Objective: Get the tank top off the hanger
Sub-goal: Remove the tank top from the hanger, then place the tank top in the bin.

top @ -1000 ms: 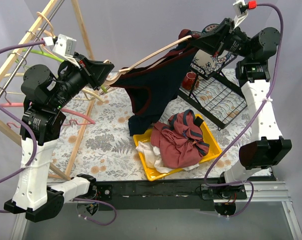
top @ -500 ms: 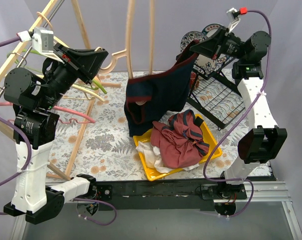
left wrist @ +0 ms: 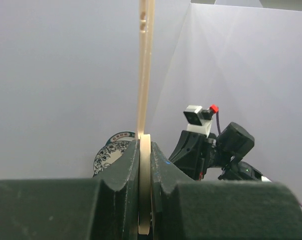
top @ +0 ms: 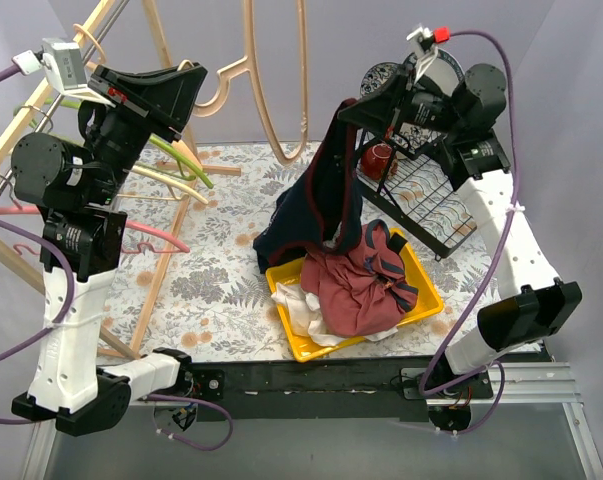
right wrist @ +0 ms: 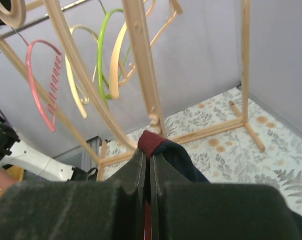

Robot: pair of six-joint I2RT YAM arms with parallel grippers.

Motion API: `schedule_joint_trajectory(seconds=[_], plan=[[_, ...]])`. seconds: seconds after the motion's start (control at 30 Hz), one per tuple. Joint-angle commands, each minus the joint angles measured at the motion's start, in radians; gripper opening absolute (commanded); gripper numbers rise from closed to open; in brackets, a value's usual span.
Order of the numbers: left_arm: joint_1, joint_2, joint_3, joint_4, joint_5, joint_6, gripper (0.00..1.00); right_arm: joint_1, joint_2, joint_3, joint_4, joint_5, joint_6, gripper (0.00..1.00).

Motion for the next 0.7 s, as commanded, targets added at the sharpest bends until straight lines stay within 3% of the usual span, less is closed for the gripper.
schedule_joint_trajectory(seconds=[0.0, 0.1, 0.23, 0.4, 0.53, 0.67], plan=[[0.001, -0.052, 0.072, 0.02, -0.04, -0.011, 0.0, 0.031, -0.023, 0.205, 0.074, 0.127, 0.008, 0.01], [0.001, -0.077, 0.098, -0.018, -0.067, -0.011, 0.0, 0.034, -0.02, 0.325, 0.109, 0.21, 0.02, 0.01], [0.001, -0.12, 0.145, -0.058, -0.115, 0.009, 0.0, 0.05, -0.124, 0.262, 0.298, 0.335, 0.043, 0.01], [0.003, -0.115, 0.245, -0.148, -0.262, 0.049, 0.0, 0.051, -0.132, 0.36, 0.306, 0.378, 0.094, 0.01], [0.001, -0.118, 0.273, -0.176, -0.284, 0.06, 0.0, 0.051, -0.081, 0.515, 0.35, 0.424, 0.144, 0.01], [0.001, -0.146, 0.233, -0.179, -0.304, 0.067, 0.0, 0.053, -0.079, 0.549, 0.427, 0.525, 0.166, 0.01]])
